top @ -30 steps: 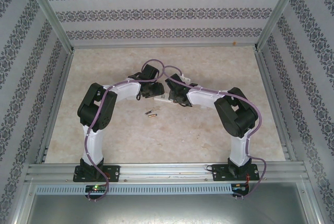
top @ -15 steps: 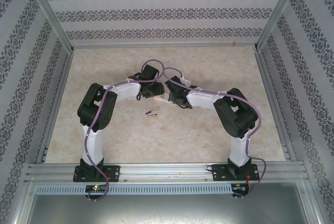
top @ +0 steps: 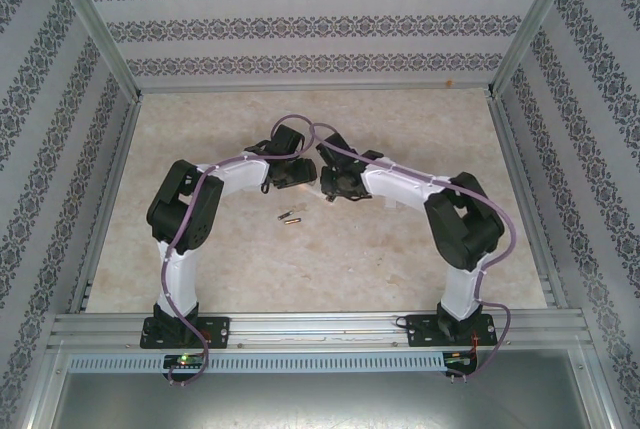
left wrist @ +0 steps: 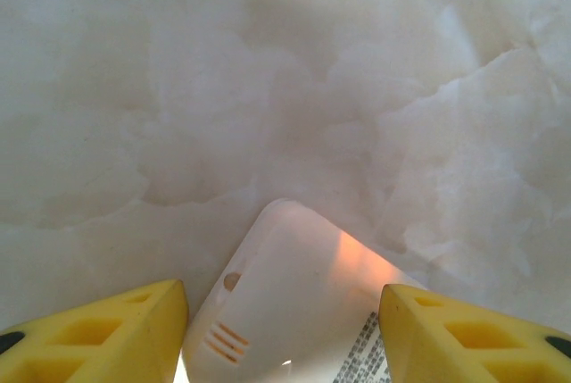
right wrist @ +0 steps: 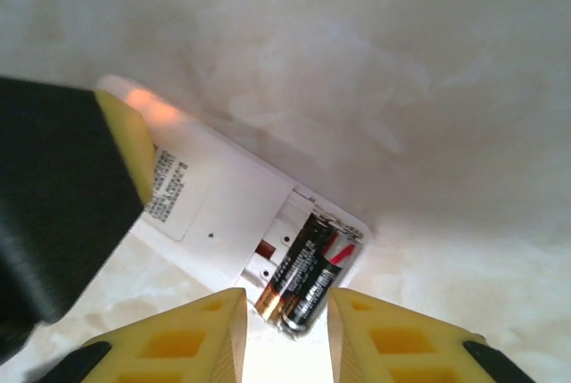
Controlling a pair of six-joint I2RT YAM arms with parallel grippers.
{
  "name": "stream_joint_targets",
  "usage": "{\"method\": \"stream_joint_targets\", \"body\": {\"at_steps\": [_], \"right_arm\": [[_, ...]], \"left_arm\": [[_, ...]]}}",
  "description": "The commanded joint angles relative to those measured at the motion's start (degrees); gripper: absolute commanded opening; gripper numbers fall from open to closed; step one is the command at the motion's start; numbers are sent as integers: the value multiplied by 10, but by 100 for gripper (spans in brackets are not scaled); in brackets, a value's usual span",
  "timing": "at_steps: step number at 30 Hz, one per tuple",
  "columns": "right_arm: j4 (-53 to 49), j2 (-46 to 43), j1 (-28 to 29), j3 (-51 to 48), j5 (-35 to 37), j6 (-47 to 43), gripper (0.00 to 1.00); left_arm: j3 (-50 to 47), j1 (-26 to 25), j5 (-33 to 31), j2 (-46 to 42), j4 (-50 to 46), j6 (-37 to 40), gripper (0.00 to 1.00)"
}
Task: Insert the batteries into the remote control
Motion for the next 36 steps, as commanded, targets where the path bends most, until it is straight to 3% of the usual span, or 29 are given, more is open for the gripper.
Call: {"method": "stream_joint_targets", "body": {"at_steps": [1, 7, 10, 15, 19, 22, 26, 28, 31, 33, 36], "right_arm": [[-48, -56, -19, -7, 25, -35, 32], [-108, -101, -65, -69, 113, -43, 41], [-104, -85, -100, -93, 72, -63, 48], [-93, -36, -121, -95, 41, -72, 48], [-77, -6, -123, -90, 20, -69, 37], [-66, 3, -123, -90, 6, -66, 25], [-53, -41, -125, -96, -34, -75, 8], [-36, -92, -126, -110, -89, -85, 5], [14, -186, -132, -156, -245, -85, 4], [39, -253, -136, -183, -320, -74, 4], [26, -335, -139, -196, -361, -68, 2]], "left_arm": [[-15, 2, -11, -31, -51, 8, 61], [-40, 2, -18, -104, -54, 9, 69], [-65, 2, -16, -156, -47, 10, 77], [-115, 0, 4, -239, -27, 23, 92], [-154, 0, 16, -294, -9, 35, 98], [-180, 0, 59, -325, 26, 56, 100], [-233, -1, 148, -364, 157, 104, 100], [-273, -13, 190, -384, 268, 151, 100], [-332, -65, 249, -406, 428, 314, 100], [-349, -103, 285, -410, 463, 441, 100], [-341, -135, 300, -391, 461, 575, 100]]}}
